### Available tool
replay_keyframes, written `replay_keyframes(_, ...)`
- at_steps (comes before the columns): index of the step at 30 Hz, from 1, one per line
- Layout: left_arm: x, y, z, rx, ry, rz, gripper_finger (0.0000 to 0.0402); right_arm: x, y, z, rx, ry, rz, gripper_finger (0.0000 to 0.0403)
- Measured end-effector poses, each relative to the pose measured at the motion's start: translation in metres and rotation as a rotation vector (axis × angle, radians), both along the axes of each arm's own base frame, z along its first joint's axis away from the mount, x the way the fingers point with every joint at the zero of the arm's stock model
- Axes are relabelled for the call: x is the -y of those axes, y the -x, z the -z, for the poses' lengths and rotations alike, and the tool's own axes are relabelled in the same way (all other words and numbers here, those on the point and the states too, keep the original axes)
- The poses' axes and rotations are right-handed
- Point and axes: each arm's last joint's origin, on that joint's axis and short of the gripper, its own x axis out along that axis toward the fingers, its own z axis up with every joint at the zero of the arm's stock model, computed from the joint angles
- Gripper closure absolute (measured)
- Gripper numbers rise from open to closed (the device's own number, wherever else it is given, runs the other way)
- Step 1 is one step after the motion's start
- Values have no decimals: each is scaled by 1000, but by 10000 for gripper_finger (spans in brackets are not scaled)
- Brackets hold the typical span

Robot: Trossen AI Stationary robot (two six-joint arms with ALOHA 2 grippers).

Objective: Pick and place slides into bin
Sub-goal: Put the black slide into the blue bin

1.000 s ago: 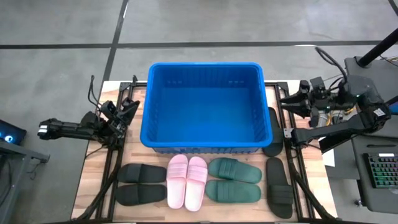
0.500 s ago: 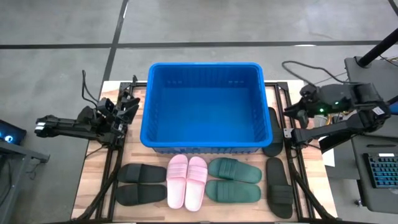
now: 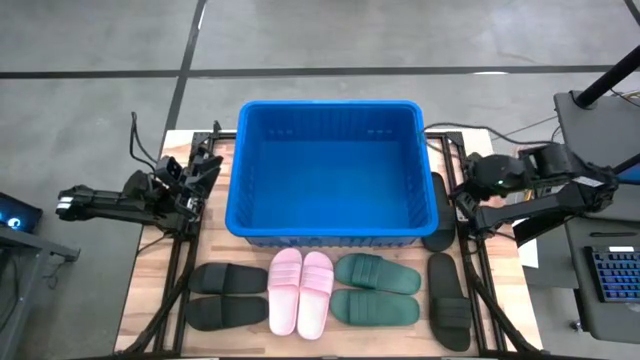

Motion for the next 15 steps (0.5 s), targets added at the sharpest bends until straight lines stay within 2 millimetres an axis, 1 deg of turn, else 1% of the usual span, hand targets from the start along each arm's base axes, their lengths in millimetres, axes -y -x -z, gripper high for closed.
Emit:
replay_keyframes(4,0,-1,0,-4,-1,-1,269,-2,-4,9,-37,-14,-88,264)
replay_keyframes(8,0,-1,1,-5,5,-8,269,-3,-4,10,-40,-25,-151,247)
replay_keyframes(12,-1,-1,1,-5,18,-26,269,-4,-3,4,-12,-68,-167,234)
replay_keyframes(15,-1,-1,1,-8,29,-41,269,-6,-3,-3,40,-138,-172,227)
